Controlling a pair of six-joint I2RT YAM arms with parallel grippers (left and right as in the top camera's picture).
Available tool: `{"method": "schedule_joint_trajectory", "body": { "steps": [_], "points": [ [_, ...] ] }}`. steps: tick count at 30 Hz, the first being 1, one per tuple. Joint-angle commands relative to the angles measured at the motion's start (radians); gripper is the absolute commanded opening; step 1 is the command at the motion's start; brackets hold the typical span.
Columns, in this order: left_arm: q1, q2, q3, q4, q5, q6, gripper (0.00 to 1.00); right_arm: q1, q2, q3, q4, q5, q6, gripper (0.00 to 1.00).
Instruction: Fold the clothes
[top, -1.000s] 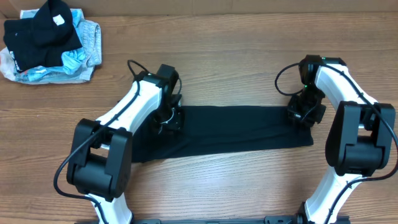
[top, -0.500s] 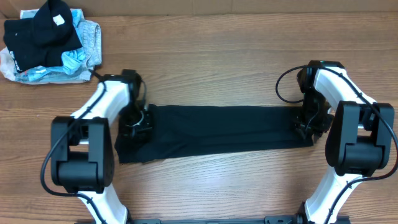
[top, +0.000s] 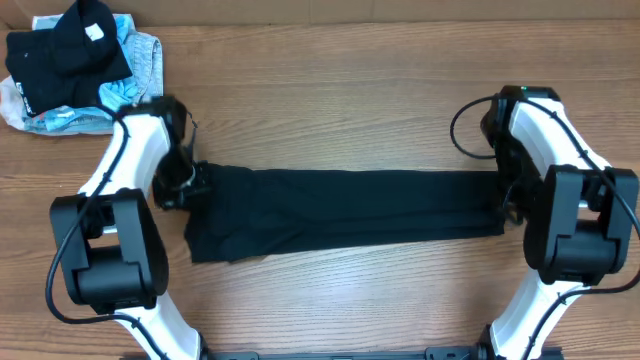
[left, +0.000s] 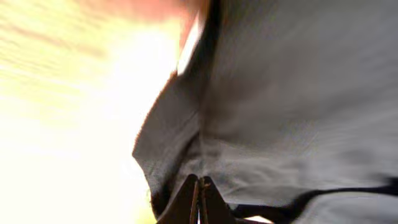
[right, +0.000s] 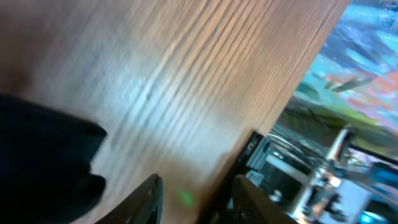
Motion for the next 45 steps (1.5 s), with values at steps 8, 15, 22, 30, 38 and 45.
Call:
{"method": "schedule_joint_trajectory", "body": {
  "steps": [8,15,22,30,38,45],
  "points": [
    [-0.113,-0.057,0.104,-0.011,0.261,0.126,0.04,-0.002,-0.111,0.043,0.279,-0.298,-0.252,1.00],
    [-0.283,-0.056,-0.045,0.074,0.334,0.138,0.04,0.014,-0.111,-0.061,0.463,-0.599,-0.513,0.23],
    [-0.336,-0.049,-0.206,0.249,0.355,0.074,0.04,0.014,-0.111,-0.177,0.573,-0.596,-0.509,0.11],
    [-0.258,-0.048,-0.244,0.267,0.351,0.071,0.04,0.014,-0.111,-0.306,0.721,-0.591,-0.447,0.06],
    [-0.155,-0.026,-0.373,0.376,0.433,0.069,0.04,0.014,-0.110,-0.337,0.785,-0.587,-0.445,0.15],
    [0.038,-0.022,-0.379,0.364,0.276,0.016,0.04,0.014,-0.110,-0.337,0.776,-0.596,-0.446,0.08]
  ]
}}
